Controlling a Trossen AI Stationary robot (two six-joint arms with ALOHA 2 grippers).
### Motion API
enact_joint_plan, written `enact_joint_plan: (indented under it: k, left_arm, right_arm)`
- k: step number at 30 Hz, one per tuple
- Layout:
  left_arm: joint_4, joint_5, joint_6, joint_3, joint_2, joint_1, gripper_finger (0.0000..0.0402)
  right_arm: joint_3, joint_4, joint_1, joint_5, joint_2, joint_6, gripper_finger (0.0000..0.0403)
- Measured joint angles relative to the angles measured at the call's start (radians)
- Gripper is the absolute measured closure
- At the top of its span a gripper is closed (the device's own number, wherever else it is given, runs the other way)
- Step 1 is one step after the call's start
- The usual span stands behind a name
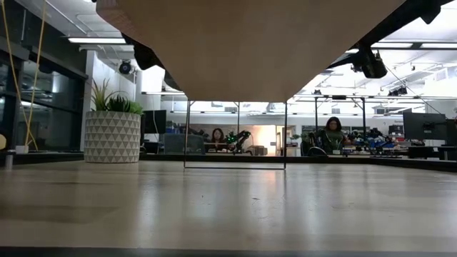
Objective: Pick and place slides into the shelf
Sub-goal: Put the top green slides on the shelf
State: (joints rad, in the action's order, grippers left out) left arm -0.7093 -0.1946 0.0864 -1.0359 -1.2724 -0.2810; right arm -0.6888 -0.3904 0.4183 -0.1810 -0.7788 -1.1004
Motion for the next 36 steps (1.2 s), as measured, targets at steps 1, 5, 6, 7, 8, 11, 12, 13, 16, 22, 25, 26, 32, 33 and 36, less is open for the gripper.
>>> enact_joint_plan:
  k: [1, 5, 6, 7, 8, 11, 12, 13, 16, 22, 25, 26, 32, 33, 36]
  left_arm:
    - [0.0, 0.005, 0.0, 0.0, 0.0, 0.0, 0.0401]
    - [0.002, 0.024, 0.014, 0.0, 0.0, 0.0, 0.0401]
    - [0.003, 0.024, 0.015, 0.0, 0.0, 0.0, 0.0401]
    - [0.003, 0.024, 0.015, 0.0, 0.0, 0.0, 0.0401]
    - [0.003, 0.024, 0.015, 0.0, 0.0, 0.0, 0.0401]
    - [0.005, 0.026, 0.015, 0.0, 0.0, 0.0, 0.0401]
    - [0.005, 0.027, 0.015, 0.0, 0.0, 0.0, 0.0401]
    - [0.006, 0.027, 0.015, 0.0, 0.0, 0.0, 0.0401]
    - [0.015, 0.019, 0.019, 0.0, 0.0, 0.0, 0.0401]
    - [0.019, 0.004, 0.024, 0.0, 0.0, 0.0, 0.0401]
    - [0.028, 0.003, 0.024, 0.0, 0.0, 0.0, 0.0401]
    - [0.03, 0.003, 0.024, 0.0, 0.0, 0.0, 0.0401]
    - [0.033, 0.001, 0.024, 0.0, 0.0, 0.0, 0.0401]
    - [0.033, 0.001, 0.024, 0.0, 0.0, 0.0, 0.0401]
    - [0.033, -0.009, 0.024, 0.0, 0.0, 0.0, 0.0401]
  right_arm:
    - [0.0, 0.0, 0.0, 0.0, 0.0, 0.0, 0.022]
    - [0.0, 0.0, 0.0, 0.0, 0.0, 0.0, 0.022]
    - [0.0, 0.0, 0.0, 0.0, 0.0, 0.0, 0.022]
    - [0.0, 0.0, 0.0, 0.0, 0.0, 0.0, 0.022]
    - [0.0, 0.0, 0.0, 0.0, 0.0, 0.0, 0.022]
    - [0.0, 0.0, 0.0, -0.002, 0.0, 0.0, 0.022]
    - [0.0, 0.0, 0.0, -0.008, 0.0, -0.002, 0.022]
    - [0.0, -0.001, 0.0, -0.022, 0.0, -0.01, 0.022]
    - [0.0, -0.047, 0.0, -0.129, 0.0, -0.051, 0.022]
    - [0.0, -0.119, -0.029, -0.195, 0.0, -0.118, 0.022]
    - [0.0, -0.091, -0.054, -0.174, -0.01, -0.143, 0.022]
    - [0.0, -0.091, -0.063, -0.175, -0.018, -0.153, 0.022]
    - [0.0, -0.018, -0.131, -0.187, -0.103, -0.167, 0.022]
    - [0.0, 0.006, -0.14, -0.173, -0.114, -0.167, 0.022]
    - [0.0, 0.033, -0.157, -0.182, -0.146, -0.167, 0.022]
